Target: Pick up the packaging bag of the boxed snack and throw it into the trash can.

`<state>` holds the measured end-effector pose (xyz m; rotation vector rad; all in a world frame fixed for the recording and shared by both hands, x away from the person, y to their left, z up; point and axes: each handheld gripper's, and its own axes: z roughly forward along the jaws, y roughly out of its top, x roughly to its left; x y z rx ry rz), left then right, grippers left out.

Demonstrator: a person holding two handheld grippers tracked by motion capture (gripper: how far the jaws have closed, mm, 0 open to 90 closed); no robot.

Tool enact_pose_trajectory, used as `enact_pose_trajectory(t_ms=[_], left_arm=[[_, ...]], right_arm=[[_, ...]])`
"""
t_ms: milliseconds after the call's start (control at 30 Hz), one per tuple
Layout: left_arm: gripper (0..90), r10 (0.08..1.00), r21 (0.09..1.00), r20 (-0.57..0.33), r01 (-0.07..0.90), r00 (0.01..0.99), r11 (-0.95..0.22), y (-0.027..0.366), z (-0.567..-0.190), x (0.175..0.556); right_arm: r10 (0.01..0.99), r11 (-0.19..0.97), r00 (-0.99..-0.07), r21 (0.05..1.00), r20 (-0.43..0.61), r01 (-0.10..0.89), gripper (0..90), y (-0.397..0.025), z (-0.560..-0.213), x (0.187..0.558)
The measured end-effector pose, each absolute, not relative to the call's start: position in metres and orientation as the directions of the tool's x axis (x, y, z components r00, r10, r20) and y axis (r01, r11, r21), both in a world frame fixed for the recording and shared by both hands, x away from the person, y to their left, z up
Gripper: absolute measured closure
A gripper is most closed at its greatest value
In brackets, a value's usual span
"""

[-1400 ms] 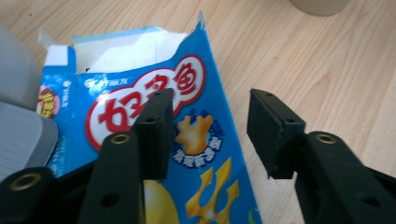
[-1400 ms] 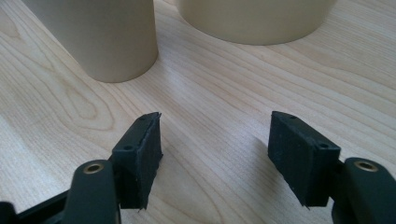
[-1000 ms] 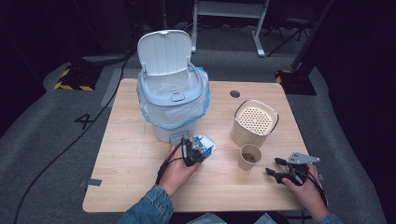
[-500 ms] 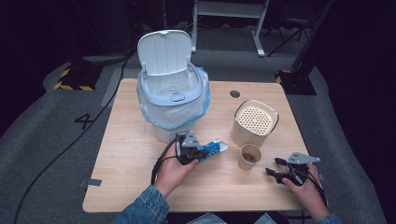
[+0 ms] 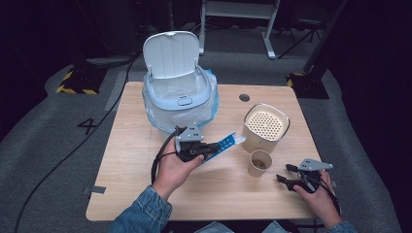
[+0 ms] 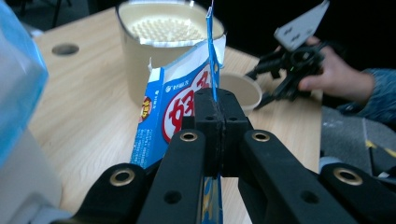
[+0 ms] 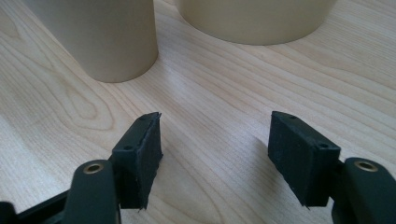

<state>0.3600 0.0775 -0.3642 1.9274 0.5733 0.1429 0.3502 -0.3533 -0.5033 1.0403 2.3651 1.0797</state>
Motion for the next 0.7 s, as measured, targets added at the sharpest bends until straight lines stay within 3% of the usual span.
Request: enact_pose_trajectory(t_ms=[700], left_arm=[[89.2,0.386,0.975,-0.132,0.191,0.913,-0.117,0.101,-0.305,0.369]], right_arm=[[0.739,0.443,-0.674,0.757,-0.005,0.48,35.5,-0.353,-0.503,0.35]])
